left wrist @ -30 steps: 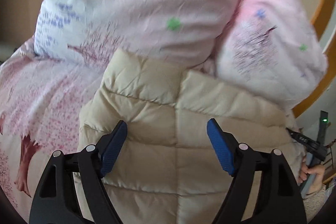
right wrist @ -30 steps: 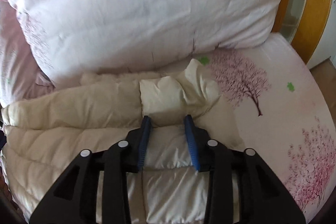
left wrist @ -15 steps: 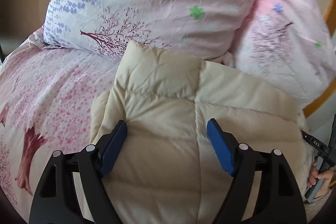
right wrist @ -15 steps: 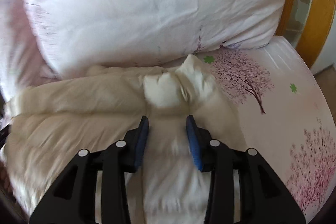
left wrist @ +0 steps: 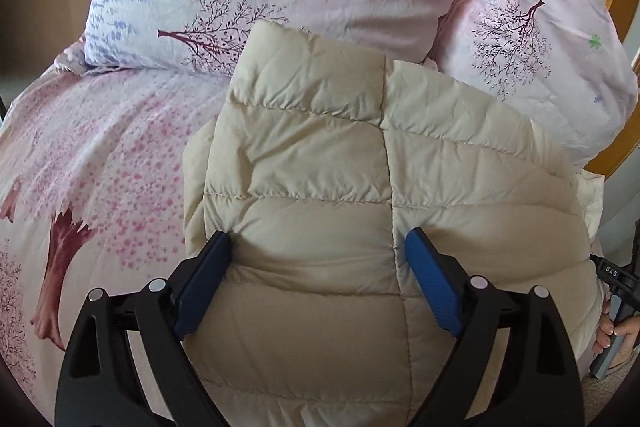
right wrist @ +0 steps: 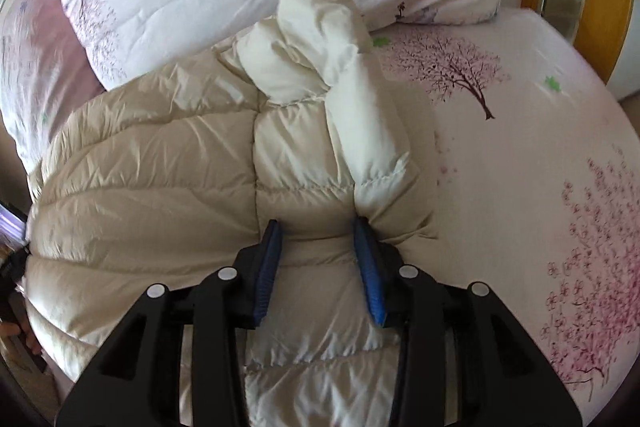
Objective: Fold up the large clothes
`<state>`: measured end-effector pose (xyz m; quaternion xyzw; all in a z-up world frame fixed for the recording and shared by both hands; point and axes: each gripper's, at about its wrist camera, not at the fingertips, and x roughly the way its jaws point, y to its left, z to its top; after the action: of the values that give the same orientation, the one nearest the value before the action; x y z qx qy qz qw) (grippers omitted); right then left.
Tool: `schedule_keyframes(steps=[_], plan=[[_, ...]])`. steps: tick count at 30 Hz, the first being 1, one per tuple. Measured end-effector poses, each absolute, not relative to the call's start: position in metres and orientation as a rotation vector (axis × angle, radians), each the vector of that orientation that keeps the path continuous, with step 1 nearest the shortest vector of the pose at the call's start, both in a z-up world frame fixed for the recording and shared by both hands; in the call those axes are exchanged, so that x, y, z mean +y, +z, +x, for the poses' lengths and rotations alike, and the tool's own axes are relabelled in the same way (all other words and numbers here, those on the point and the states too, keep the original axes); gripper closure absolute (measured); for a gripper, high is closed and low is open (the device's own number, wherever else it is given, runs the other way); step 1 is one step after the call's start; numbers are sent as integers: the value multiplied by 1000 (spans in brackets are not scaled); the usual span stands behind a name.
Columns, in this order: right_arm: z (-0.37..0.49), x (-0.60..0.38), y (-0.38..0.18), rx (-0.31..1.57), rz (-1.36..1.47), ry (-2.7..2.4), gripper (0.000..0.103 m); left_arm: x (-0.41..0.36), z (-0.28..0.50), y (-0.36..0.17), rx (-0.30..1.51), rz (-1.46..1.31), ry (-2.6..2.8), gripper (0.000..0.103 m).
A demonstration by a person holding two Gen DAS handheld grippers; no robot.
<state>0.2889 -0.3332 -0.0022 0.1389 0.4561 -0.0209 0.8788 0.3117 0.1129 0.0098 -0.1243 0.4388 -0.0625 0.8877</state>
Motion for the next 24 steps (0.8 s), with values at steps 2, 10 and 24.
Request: schedule_keyframes(steps=[2, 10, 24], plan=[[287, -349, 1, 946, 358, -23, 62, 120, 305, 16, 916, -297, -155, 13], [221, -418, 20, 862, 662, 9, 30, 196, 240, 25, 882, -501, -246, 13], [193, -427, -32, 1005, 933, 97, 29, 206, 208, -18, 1007, -716, -340, 13]])
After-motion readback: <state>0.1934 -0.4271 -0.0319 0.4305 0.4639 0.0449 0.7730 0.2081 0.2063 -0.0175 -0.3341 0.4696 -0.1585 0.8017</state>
